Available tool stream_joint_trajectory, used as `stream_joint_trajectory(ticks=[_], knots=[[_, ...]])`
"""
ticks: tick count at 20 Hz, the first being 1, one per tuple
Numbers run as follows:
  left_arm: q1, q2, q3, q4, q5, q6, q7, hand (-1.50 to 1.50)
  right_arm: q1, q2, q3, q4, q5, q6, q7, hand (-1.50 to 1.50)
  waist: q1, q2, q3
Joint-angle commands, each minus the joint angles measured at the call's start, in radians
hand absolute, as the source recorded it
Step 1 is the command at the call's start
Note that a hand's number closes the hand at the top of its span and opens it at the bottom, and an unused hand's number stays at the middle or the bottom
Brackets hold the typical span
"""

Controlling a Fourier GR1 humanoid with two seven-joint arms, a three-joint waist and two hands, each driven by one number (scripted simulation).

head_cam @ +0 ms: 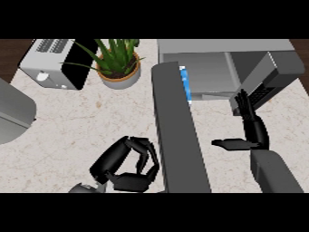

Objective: Pick up the milk, place it into the microwave and close the microwave

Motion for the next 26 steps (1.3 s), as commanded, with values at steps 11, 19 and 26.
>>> stream_joint_trajectory(ticks=[11,19,26], knots=[[-0.183,-0.006,-0.376,0.353,0.093,0.226,-0.105,1.50,0.429,-0.040,0.048,-0.686,-0.128,0.141,0.229,-1.50,-0.034,0.004,-0.002],[-0.354,-0.006,-0.607,0.395,0.343,0.575,-0.032,1.50,0.503,-0.093,0.039,-0.884,-0.255,0.287,0.338,-1.50,-0.072,0.014,-0.002],[-0.454,-0.006,-0.628,0.399,0.499,0.771,-0.064,1.50,0.476,-0.149,0.022,-1.014,-0.346,0.346,0.451,-1.50,-0.108,0.021,-0.004]])
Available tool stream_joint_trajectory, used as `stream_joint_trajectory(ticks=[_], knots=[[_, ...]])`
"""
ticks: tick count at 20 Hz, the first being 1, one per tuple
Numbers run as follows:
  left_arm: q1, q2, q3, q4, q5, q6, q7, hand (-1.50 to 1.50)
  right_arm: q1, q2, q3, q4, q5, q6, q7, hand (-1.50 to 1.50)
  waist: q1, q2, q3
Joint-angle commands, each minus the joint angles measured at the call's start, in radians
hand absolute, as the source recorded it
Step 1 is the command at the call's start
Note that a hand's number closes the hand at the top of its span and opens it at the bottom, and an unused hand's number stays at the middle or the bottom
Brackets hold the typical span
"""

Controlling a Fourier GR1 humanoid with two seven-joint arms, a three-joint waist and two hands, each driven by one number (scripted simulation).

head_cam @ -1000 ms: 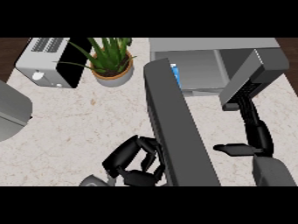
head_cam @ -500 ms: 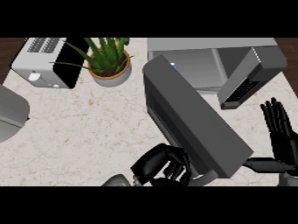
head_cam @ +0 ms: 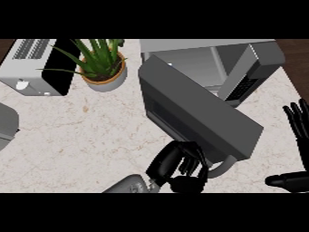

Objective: Pick up the milk, place it into the microwave and close the microwave

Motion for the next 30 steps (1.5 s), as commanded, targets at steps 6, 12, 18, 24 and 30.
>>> stream_joint_trajectory(ticks=[6,12,18,24,30], knots=[[-0.162,-0.012,0.008,0.046,0.168,0.164,-0.103,1.50,-0.027,-0.060,0.047,-0.114,-0.079,0.131,0.082,-1.50,-0.057,0.017,-0.002],[-0.246,-0.012,0.043,0.100,0.270,0.219,-0.102,1.50,-0.040,-0.095,0.051,-0.169,-0.147,0.185,0.133,-1.50,-0.116,0.029,-0.003],[-0.349,-0.012,0.101,0.183,0.364,0.245,-0.076,1.50,-0.063,-0.094,0.059,-0.204,-0.204,0.195,0.171,-1.50,-0.151,0.043,-0.001],[-0.405,-0.013,0.210,0.196,0.471,0.267,-0.149,1.50,-0.064,-0.116,0.061,-0.230,-0.263,0.216,0.216,-1.50,-0.177,0.053,-0.006],[-0.449,-0.013,0.256,0.269,0.537,0.239,-0.209,1.50,-0.073,-0.131,0.053,-0.244,-0.314,0.221,0.246,-1.50,-0.205,0.068,-0.003]])
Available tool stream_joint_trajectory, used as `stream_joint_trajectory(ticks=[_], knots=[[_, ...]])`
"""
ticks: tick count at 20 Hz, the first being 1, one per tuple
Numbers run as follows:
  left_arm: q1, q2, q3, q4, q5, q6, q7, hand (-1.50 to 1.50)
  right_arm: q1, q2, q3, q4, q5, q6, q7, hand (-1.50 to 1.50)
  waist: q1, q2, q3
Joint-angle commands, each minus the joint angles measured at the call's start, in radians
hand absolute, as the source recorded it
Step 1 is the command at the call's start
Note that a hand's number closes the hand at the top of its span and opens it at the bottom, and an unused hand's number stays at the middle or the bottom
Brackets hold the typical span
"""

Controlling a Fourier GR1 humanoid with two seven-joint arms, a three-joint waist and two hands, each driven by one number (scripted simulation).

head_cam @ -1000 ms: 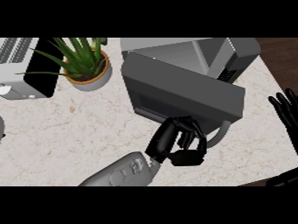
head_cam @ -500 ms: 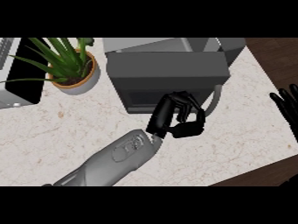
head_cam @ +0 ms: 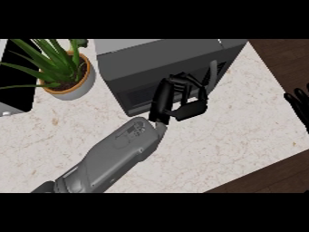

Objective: Pick up the milk, place it into the microwave and close the microwave

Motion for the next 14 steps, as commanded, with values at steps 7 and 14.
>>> stream_joint_trajectory(ticks=[7,14], knots=[[-0.058,0.000,0.058,0.076,0.090,-0.024,-0.106,1.50,-0.030,-0.022,-0.010,-0.039,-0.069,-0.008,0.049,-1.50,-0.020,0.011,0.002],[-0.065,0.000,0.051,0.102,0.126,-0.022,-0.156,1.50,-0.049,-0.060,-0.024,-0.060,-0.107,0.002,0.080,-1.50,-0.039,0.015,0.003]])
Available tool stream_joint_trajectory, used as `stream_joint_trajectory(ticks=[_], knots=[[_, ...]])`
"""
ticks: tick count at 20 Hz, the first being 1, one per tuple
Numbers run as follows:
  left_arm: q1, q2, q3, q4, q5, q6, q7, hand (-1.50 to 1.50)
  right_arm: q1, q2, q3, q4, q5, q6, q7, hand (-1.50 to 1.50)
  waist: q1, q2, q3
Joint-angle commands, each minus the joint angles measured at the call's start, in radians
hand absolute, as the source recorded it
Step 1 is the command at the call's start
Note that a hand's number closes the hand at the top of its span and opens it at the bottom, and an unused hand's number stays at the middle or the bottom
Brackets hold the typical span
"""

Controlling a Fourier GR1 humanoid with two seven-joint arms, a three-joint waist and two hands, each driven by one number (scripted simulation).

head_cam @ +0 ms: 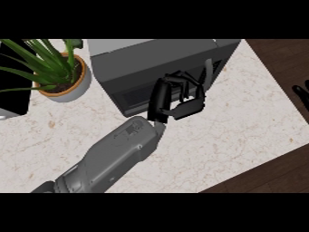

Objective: Pick up the milk, place it into the microwave and close the microwave

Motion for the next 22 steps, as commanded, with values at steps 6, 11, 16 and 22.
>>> stream_joint_trajectory(ticks=[6,11,16,22], knots=[[-0.071,0.000,0.037,0.087,0.054,-0.019,-0.049,1.50,-0.018,-0.022,-0.007,-0.020,-0.057,-0.011,0.045,-1.50,-0.014,0.011,0.000],[-0.079,0.000,0.051,0.099,0.081,-0.021,-0.074,1.50,-0.021,-0.041,-0.025,-0.027,-0.083,-0.016,0.061,-1.50,-0.020,0.012,0.000],[-0.074,0.000,0.033,0.108,0.098,-0.026,-0.102,1.50,-0.034,-0.054,-0.033,-0.022,-0.118,-0.017,0.078,-1.50,-0.014,0.017,0.002],[-0.074,0.000,0.024,0.121,0.118,-0.033,-0.133,1.50,-0.034,-0.074,-0.043,-0.031,-0.146,-0.015,0.097,-1.50,-0.022,0.018,0.002]])
